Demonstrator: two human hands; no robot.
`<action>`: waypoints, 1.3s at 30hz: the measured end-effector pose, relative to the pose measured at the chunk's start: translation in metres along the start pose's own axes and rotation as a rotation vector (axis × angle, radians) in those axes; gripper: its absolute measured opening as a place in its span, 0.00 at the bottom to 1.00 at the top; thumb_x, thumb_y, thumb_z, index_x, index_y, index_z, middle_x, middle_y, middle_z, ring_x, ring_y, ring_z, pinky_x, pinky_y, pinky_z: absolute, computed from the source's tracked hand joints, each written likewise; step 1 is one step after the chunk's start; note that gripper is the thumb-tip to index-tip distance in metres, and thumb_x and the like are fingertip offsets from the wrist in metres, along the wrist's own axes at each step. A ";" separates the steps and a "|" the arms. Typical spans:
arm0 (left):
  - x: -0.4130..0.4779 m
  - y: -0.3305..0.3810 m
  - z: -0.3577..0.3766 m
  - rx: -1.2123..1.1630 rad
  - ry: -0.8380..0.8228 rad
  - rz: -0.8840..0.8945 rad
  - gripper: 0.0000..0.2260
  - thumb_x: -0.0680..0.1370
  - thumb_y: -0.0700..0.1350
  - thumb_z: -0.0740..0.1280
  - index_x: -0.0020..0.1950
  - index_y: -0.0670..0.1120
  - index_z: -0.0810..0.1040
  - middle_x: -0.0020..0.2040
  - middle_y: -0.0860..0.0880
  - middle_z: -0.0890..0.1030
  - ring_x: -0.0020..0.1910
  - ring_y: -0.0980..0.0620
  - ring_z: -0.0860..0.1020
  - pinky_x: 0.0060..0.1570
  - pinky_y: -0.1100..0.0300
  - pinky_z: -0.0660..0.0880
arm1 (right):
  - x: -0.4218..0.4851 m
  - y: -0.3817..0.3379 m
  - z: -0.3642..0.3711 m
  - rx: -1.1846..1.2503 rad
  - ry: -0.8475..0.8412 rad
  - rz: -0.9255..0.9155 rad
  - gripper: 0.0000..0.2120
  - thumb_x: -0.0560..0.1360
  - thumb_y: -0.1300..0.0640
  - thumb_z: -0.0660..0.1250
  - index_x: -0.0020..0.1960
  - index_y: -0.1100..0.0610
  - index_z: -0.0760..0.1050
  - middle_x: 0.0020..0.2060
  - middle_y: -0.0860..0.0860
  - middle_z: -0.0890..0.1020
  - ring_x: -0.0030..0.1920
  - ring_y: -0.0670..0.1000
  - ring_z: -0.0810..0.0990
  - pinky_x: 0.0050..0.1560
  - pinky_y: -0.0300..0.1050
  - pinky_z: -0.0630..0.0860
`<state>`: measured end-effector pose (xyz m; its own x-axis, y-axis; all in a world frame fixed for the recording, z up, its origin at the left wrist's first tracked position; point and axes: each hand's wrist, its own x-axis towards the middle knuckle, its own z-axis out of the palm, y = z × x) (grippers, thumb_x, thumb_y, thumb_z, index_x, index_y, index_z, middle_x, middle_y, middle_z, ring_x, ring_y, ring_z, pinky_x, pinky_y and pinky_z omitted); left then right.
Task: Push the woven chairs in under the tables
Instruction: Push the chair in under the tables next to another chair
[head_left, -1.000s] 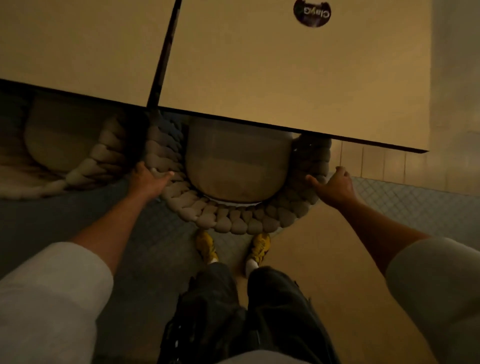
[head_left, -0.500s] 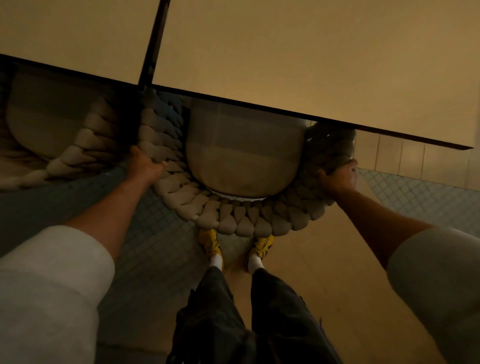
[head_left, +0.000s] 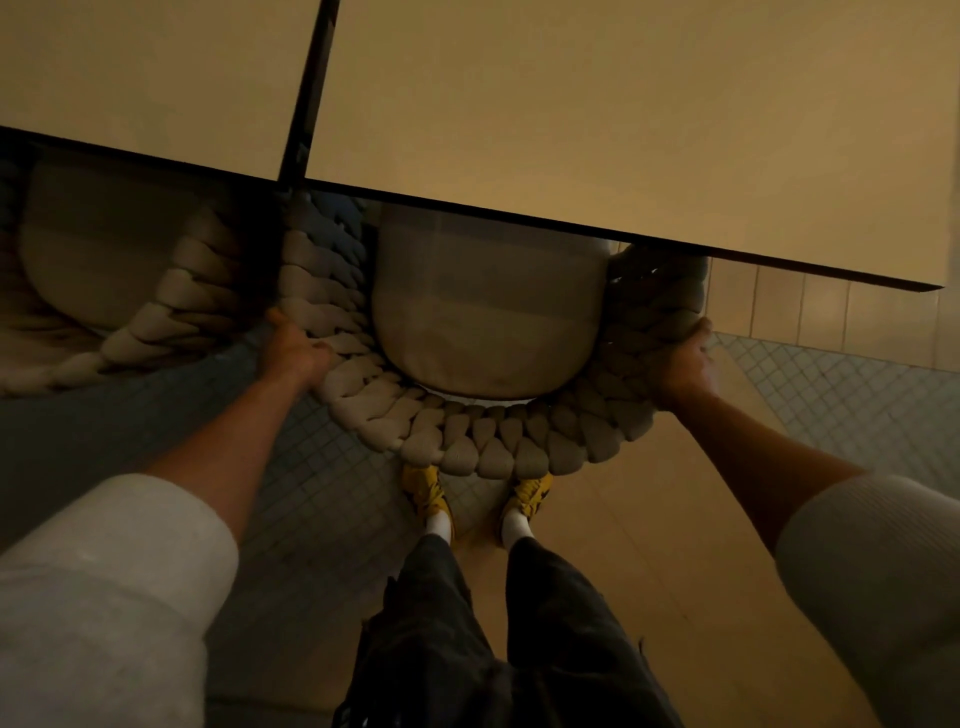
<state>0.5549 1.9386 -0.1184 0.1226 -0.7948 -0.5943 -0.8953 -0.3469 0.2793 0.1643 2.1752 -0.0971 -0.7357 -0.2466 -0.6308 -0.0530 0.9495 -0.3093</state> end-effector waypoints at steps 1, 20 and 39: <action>0.001 -0.001 -0.001 0.009 -0.007 -0.002 0.34 0.79 0.41 0.71 0.79 0.39 0.56 0.72 0.33 0.72 0.70 0.33 0.73 0.67 0.46 0.71 | -0.001 0.000 0.000 -0.018 -0.001 -0.002 0.42 0.85 0.48 0.62 0.85 0.49 0.35 0.76 0.67 0.68 0.70 0.72 0.74 0.65 0.73 0.76; 0.002 -0.007 -0.004 0.166 -0.058 -0.014 0.42 0.78 0.44 0.74 0.81 0.36 0.50 0.76 0.32 0.67 0.73 0.34 0.69 0.70 0.45 0.69 | -0.007 0.017 -0.003 0.021 0.020 -0.013 0.35 0.86 0.48 0.61 0.85 0.44 0.43 0.73 0.64 0.72 0.67 0.69 0.77 0.53 0.63 0.81; -0.040 -0.008 0.034 0.153 -0.171 -0.001 0.47 0.77 0.46 0.75 0.83 0.41 0.44 0.74 0.34 0.70 0.72 0.35 0.72 0.68 0.46 0.72 | -0.010 0.066 -0.027 0.089 0.085 0.125 0.29 0.84 0.35 0.52 0.80 0.47 0.54 0.69 0.67 0.74 0.63 0.73 0.77 0.58 0.74 0.78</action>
<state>0.5424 1.9901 -0.1220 0.0609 -0.6944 -0.7170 -0.9512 -0.2580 0.1690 0.1494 2.2453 -0.0919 -0.7874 -0.1067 -0.6071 0.0994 0.9500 -0.2960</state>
